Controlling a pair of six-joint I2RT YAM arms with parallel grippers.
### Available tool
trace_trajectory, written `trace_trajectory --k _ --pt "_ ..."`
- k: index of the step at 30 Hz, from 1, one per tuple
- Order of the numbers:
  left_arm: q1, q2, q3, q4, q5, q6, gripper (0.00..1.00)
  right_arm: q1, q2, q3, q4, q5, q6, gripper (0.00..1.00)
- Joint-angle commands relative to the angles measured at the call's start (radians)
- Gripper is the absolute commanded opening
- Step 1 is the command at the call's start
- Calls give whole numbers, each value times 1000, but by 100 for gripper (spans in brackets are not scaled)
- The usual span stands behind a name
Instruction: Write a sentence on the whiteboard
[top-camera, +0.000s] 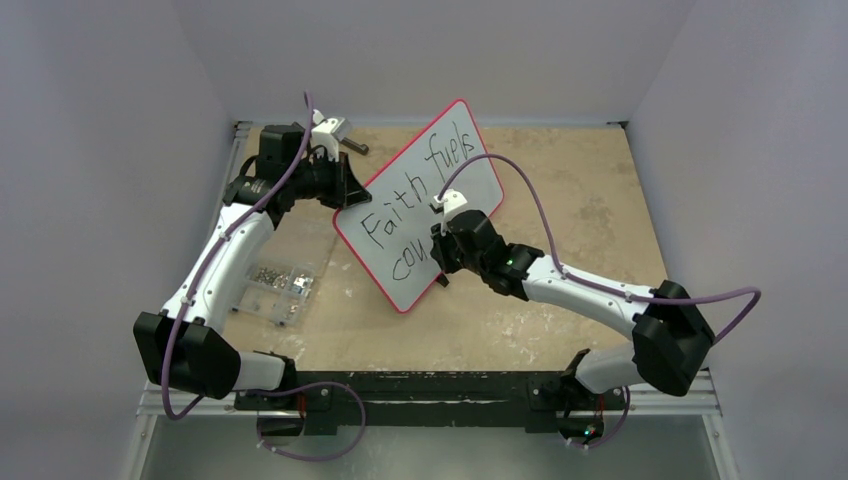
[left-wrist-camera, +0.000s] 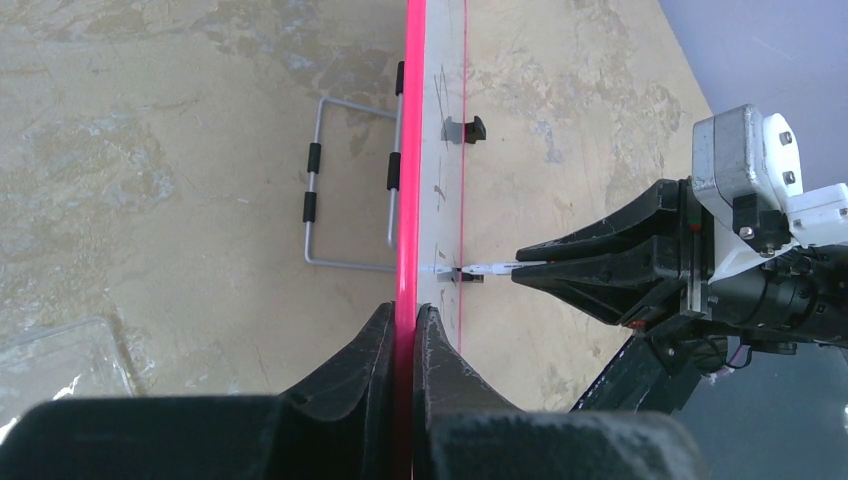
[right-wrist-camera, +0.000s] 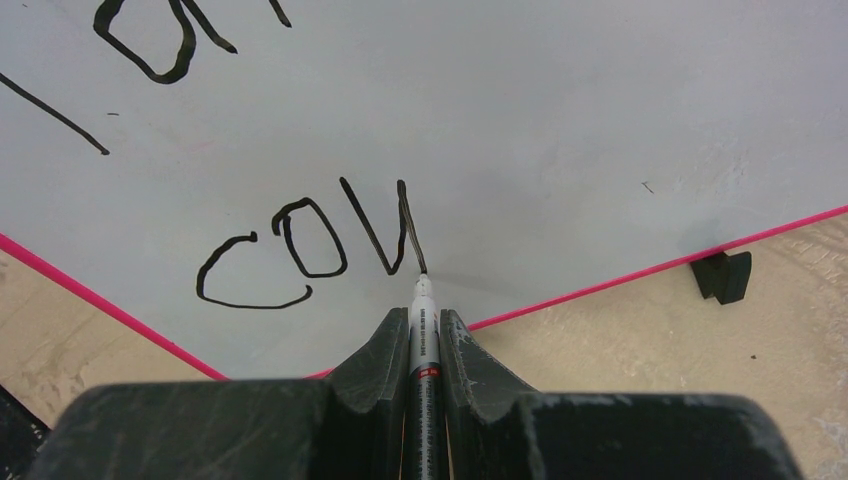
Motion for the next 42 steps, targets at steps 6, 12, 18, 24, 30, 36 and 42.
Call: trace_trajectory --k 6,12,18,24,30,36,42 --pt "11 -27 4 39 -98 41 0 -2 -62 38 5 32 0 0" --pt "12 -29 4 39 -98 41 0 -2 -97 46 -9 83 -17 0" --pt "12 -28 4 39 -98 41 0 -4 -79 79 1 108 -36 0" --pt "12 -25 6 39 -98 41 0 -26 -58 99 24 103 -50 0" --pt "12 -24 7 39 -98 41 0 -74 -121 11 109 43 -15 0" --pt "12 -21 9 39 -98 41 0 -185 -233 -124 215 -138 62 0" --pt "12 -17 9 39 -98 41 0 -228 -305 -198 279 -217 99 0"
